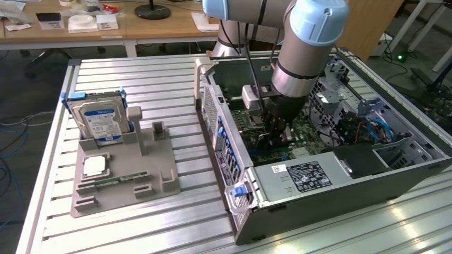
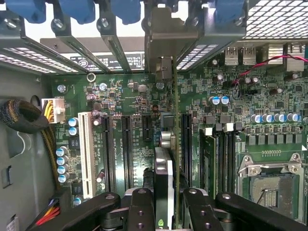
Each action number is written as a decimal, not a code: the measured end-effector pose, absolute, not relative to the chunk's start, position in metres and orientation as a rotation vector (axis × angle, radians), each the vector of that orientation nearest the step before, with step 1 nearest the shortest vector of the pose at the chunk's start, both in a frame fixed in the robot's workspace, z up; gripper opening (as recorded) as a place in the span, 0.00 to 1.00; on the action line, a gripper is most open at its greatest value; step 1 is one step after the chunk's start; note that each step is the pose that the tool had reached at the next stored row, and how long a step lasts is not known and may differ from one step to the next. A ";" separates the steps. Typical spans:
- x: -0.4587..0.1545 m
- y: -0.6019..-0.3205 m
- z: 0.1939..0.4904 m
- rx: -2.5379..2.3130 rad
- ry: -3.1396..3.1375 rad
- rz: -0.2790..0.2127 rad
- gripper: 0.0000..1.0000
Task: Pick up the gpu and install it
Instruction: 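Insert the gpu into the slot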
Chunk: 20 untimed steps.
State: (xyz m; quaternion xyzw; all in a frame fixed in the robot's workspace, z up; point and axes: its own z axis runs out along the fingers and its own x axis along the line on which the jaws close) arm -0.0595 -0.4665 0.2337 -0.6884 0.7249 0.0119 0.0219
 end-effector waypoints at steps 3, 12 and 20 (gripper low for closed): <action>-0.059 -0.466 0.233 -2.133 2.246 0.037 0.28; -0.061 -0.465 0.233 -2.133 2.246 0.037 0.28; -0.061 -0.465 0.230 -2.133 2.246 0.037 0.28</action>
